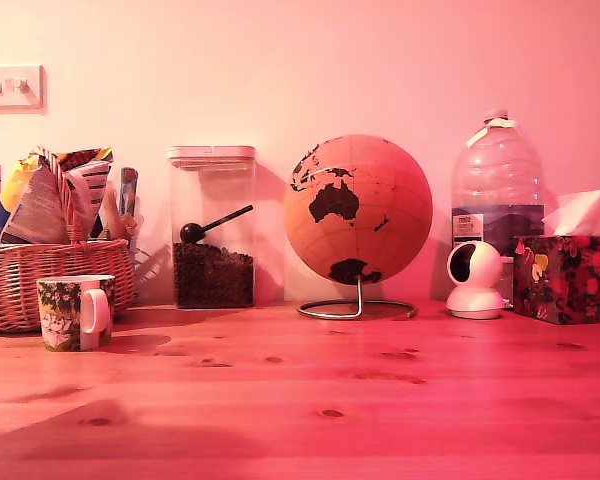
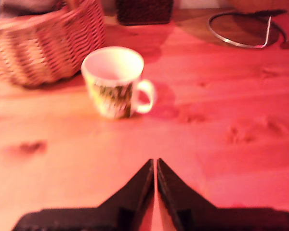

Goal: Pick up the coffee capsules from the table one by one and drop them inside the nearest coffee cup

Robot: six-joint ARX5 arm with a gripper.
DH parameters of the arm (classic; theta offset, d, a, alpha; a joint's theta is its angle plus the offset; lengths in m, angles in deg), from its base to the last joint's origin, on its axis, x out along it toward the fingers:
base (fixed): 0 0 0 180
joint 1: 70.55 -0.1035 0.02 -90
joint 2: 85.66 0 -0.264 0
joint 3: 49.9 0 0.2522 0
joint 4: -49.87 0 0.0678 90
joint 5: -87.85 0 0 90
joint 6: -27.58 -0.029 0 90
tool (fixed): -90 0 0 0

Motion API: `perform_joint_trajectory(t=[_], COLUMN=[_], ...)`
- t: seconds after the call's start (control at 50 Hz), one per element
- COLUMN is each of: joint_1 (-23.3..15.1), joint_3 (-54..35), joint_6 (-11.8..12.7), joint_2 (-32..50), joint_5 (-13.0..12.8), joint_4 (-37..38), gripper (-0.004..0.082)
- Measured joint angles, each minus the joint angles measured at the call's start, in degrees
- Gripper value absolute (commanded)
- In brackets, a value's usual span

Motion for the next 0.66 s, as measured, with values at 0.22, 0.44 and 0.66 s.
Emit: perform_joint_trajectory(t=[0.22, 0.44, 0.66], joint_1=[0.0, 0.0, 0.0], joint_3=[-3.1, -3.1, -3.1], joint_6=[1.4, 1.4, 2.8], joint_2=[12.0, 22.4, 31.3], joint_5=[-0.3, -0.7, -0.9], joint_4=[-4.4, -11.2, -16.2], gripper=[-0.0014, -0.0014, -0.0014])
